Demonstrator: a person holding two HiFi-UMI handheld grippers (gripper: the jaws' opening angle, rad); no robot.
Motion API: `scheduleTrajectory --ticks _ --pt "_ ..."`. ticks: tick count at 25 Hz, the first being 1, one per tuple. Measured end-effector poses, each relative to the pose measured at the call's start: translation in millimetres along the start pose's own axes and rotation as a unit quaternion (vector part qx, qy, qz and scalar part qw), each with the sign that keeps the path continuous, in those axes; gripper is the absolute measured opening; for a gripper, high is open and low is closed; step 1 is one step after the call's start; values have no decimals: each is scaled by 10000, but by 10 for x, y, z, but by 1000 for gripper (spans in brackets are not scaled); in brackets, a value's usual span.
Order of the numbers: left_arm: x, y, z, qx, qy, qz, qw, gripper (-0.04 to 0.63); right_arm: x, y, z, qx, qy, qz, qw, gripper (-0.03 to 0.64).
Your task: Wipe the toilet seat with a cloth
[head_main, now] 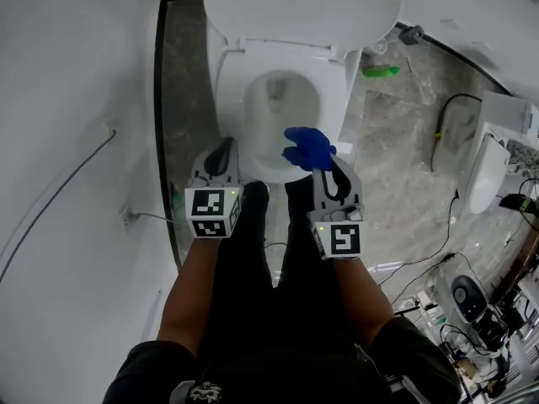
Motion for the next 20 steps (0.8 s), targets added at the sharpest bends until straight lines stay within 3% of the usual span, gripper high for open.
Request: scheduleTrajectory --ticks 7,12,20 --pt "-698 708 298 368 -90 294 9988 11 -559 933 121 -65 -272 393 9988 57" --pt "-1226 1183 429 872 -97 556 9946 11 -872 1529 -31 -239 -280 668 9971 57" --pt "-1930 1886 721 930 -178 1060 9898 11 -1381 2309 -161 -646 -120 1057 9922 57"
Point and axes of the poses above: the fingertips, and each gripper's own axes: x forward along the fingers, z to its right, y out of its top, the point moved 1 cm from there along -x, backward along the fingers, and after that the axes turned 3 degrees about -z, right-handed, at the moved point
